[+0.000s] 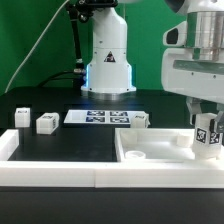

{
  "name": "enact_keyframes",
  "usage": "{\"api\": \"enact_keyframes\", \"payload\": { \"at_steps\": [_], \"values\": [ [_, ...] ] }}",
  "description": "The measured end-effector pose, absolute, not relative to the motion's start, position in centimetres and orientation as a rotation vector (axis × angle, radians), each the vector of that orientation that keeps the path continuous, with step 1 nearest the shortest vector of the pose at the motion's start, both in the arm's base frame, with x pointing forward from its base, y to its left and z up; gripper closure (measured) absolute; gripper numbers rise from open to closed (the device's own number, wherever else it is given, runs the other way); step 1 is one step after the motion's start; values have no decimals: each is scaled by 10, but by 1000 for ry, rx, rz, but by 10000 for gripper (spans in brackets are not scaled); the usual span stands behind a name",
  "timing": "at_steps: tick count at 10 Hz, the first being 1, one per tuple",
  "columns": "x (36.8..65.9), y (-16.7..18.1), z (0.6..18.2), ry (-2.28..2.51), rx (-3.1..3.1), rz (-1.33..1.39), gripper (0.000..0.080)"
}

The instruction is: Assemble one leg

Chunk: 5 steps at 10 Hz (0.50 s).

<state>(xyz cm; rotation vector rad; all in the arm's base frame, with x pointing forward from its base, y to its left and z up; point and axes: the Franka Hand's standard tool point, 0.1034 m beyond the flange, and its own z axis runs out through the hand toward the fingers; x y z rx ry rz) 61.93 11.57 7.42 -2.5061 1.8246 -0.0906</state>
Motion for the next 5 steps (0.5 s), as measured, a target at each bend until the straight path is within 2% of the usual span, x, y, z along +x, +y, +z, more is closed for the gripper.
{"api": "enact_keyframes", "payload": {
  "at_steps": [3,5],
  "values": [
    [620,115,74,2080,-2266,-71,508],
    [621,115,74,2010,-2330,-74,498]
  ]
}}
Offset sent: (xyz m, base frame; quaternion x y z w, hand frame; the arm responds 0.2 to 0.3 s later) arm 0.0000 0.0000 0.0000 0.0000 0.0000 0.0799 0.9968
